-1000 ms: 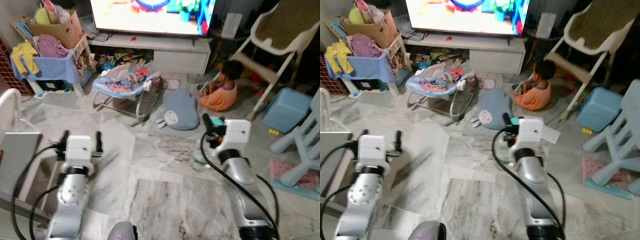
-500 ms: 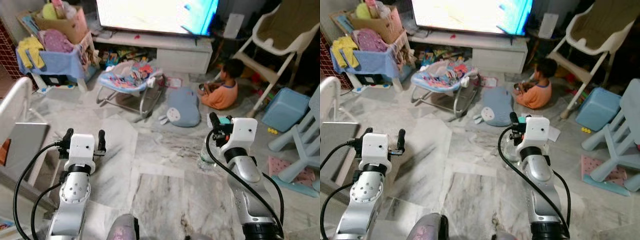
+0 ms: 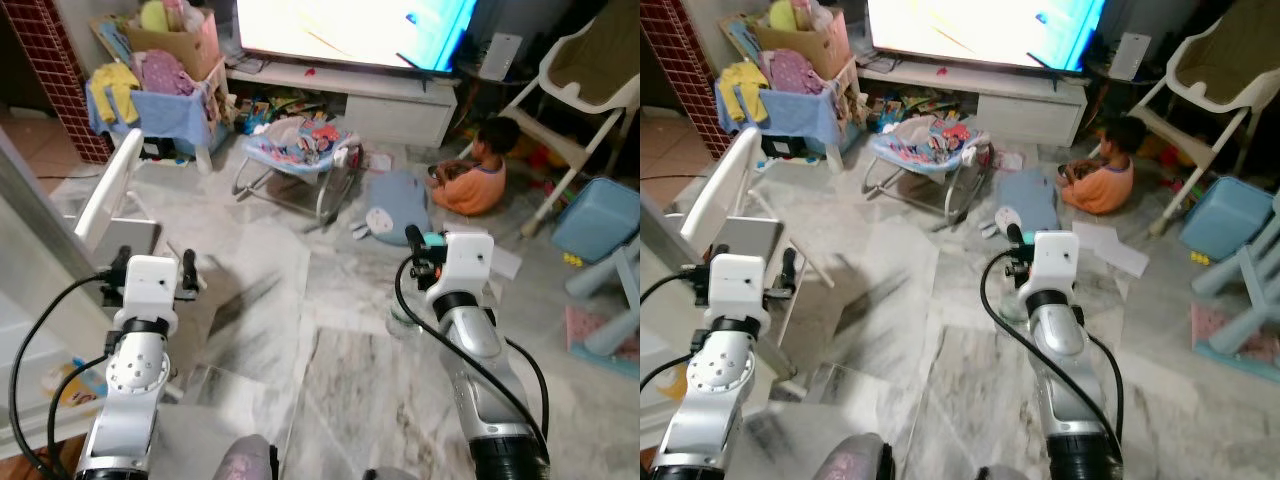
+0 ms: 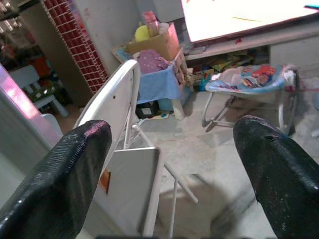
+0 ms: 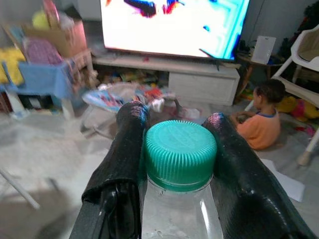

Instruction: Restocking fridge

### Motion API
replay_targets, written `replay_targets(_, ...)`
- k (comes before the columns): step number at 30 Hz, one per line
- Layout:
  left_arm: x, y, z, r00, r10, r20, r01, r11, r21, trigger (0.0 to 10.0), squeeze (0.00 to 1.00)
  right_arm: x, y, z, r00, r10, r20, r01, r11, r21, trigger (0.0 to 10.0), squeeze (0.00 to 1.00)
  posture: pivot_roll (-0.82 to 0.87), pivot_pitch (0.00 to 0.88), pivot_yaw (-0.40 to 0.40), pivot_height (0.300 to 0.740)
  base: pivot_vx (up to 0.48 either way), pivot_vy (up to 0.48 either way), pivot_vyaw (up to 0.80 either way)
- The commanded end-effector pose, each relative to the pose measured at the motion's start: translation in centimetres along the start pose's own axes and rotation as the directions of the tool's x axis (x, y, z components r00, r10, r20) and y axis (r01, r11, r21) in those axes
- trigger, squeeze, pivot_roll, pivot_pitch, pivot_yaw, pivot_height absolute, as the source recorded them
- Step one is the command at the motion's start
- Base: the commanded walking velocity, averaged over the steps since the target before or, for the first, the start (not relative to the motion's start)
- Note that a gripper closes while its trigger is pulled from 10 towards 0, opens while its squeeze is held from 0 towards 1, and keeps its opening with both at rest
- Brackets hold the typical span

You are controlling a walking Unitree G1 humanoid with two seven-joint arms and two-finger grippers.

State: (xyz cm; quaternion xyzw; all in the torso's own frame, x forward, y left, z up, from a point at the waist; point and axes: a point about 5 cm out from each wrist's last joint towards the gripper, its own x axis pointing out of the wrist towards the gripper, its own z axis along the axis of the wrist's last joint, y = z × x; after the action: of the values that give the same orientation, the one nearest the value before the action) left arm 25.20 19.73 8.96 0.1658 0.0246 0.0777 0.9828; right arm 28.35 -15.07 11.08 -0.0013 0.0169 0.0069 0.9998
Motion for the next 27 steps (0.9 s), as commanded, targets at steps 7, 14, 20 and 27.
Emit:
replay_targets(7, -0.18, -0.88, 0.01, 1.000, -0.017, -0.006, 0.017, 1.000, -0.012, 10.0, 0.00, 0.05, 0.20, -0.03, 1.000, 0.023, 0.005, -0.023, 1.000, -0.013, 10.0, 0.00, 0.09, 0.000, -0.054, 0.740, -0.278, 0.303, 0.00)
replay_targets(14, -0.40, -0.77, -0.18, 1.000, -0.013, -0.011, 0.013, 1.000, -0.010, 10.0, 0.00, 0.19, -0.01, 0.05, 1.000, 0.012, 0.011, -0.012, 1.000, -0.001, 10.0, 0.00, 0.09, 0.000, -0.058, 0.740, -0.273, 0.322, 0.00)
replay_targets(20, -0.40, -0.83, -0.20, 1.000, -0.011, -0.013, 0.010, 1.000, -0.012, 10.0, 0.00, 0.47, -0.44, 0.62, 0.999, -0.003, 0.036, 0.002, 1.000, 0.015, 10.0, 0.00, 0.09, 0.000, -0.058, 0.740, -0.274, 0.327, 0.00)
replay_targets(27, -0.40, -0.91, -0.29, 1.000, -0.010, -0.019, 0.010, 1.000, -0.015, 10.0, 0.00, 0.35, -0.15, 0.55, 0.999, 0.022, 0.034, -0.023, 1.000, 0.012, 10.0, 0.00, 0.09, 0.000, -0.059, 0.740, -0.274, 0.357, 0.00)
